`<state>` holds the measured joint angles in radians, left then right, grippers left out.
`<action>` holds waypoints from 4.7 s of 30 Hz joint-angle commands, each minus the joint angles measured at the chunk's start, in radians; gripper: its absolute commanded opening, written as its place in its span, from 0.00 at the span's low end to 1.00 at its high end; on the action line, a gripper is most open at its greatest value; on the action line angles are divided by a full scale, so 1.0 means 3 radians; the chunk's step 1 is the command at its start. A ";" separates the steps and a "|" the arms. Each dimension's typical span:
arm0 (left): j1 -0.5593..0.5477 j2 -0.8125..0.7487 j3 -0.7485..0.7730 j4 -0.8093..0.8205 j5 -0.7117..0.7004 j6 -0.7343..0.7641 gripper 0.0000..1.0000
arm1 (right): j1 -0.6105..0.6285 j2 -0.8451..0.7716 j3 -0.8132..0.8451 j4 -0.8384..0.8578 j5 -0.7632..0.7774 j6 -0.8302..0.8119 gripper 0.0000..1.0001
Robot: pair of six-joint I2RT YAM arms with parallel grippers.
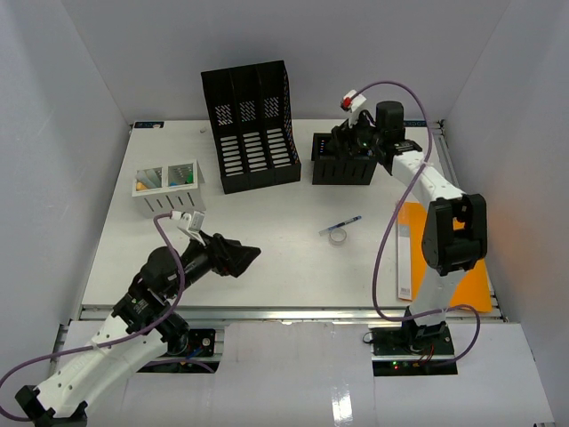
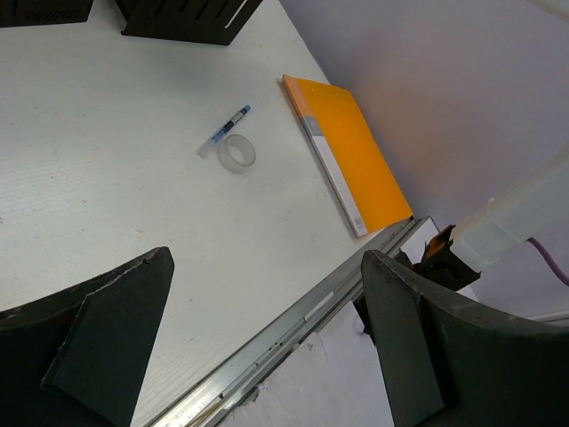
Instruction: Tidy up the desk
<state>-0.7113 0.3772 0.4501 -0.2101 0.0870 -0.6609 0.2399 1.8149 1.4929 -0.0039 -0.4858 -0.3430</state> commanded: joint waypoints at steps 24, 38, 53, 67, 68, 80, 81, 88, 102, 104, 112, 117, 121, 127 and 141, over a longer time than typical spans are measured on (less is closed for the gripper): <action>-0.0012 -0.0233 -0.0380 0.0097 0.0238 -0.0585 0.98 | 0.0202 -0.0068 -0.0550 -0.3112 0.0316 -0.5122 0.88; -0.0012 -0.0195 -0.0428 0.0122 0.0242 -0.0653 0.98 | 0.0312 0.0539 -0.0191 -0.2941 0.0567 -0.4650 0.59; -0.0012 -0.0097 -0.0507 0.0319 0.0309 -0.0818 0.98 | 0.0375 0.0631 -0.0257 -0.2949 0.0639 -0.4510 0.32; -0.0012 0.0285 -0.0558 0.0673 0.0395 -0.0956 0.98 | 0.0377 0.0664 -0.0287 -0.2927 0.0562 -0.4152 0.10; -0.0012 0.0298 -0.0562 0.0750 0.0401 -0.0966 0.98 | 0.0379 0.0658 -0.0282 -0.2924 0.0546 -0.4117 0.09; -0.0012 0.0316 -0.0535 0.0899 0.0408 -0.0972 0.98 | 0.0373 0.0428 -0.0142 -0.2952 0.0344 -0.3782 0.08; -0.0012 0.0313 -0.0539 0.0912 0.0400 -0.0972 0.98 | 0.0376 0.0410 -0.0134 -0.2964 0.0325 -0.3770 0.08; -0.0017 0.0384 -0.0473 0.0996 0.0375 -0.0937 0.98 | 0.0372 0.0180 -0.0104 -0.3034 0.0132 -0.3669 0.08; -0.0012 0.0522 -0.0509 0.1364 0.0358 -0.0889 0.98 | 0.0523 -0.0479 -0.0204 -0.3132 -0.0359 -0.3551 0.08; -0.0012 0.0607 -0.0470 0.1373 0.0413 -0.0846 0.98 | 0.0597 -0.0572 -0.0258 -0.3117 -0.0374 -0.3548 0.08; -0.0012 0.0829 -0.0306 0.1410 0.0683 -0.0599 0.98 | 0.1027 -0.0905 -0.0374 -0.3054 -0.0370 -0.3493 0.08; -0.0012 0.0939 -0.0177 0.1296 0.0813 -0.0424 0.98 | 0.1308 -0.1132 -0.0468 -0.2984 -0.0296 -0.3466 0.08; -0.0012 0.0963 -0.0129 0.1217 0.0990 -0.0316 0.98 | 0.1549 -0.1289 -0.0603 -0.2885 -0.0193 -0.3439 0.08; -0.0012 0.0959 -0.0106 0.1121 0.1109 -0.0209 0.98 | 0.1830 -0.1411 -0.0743 -0.2777 -0.0001 -0.3421 0.08; -0.0007 0.1397 0.0264 0.0786 0.1124 0.0099 0.98 | 0.2235 -0.1480 -0.0821 -0.2623 0.0346 -0.3460 0.08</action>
<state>-0.7109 0.7201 0.4531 0.0588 0.3999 -0.6916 0.8843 1.4065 1.2598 -0.8278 -0.4155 -1.3711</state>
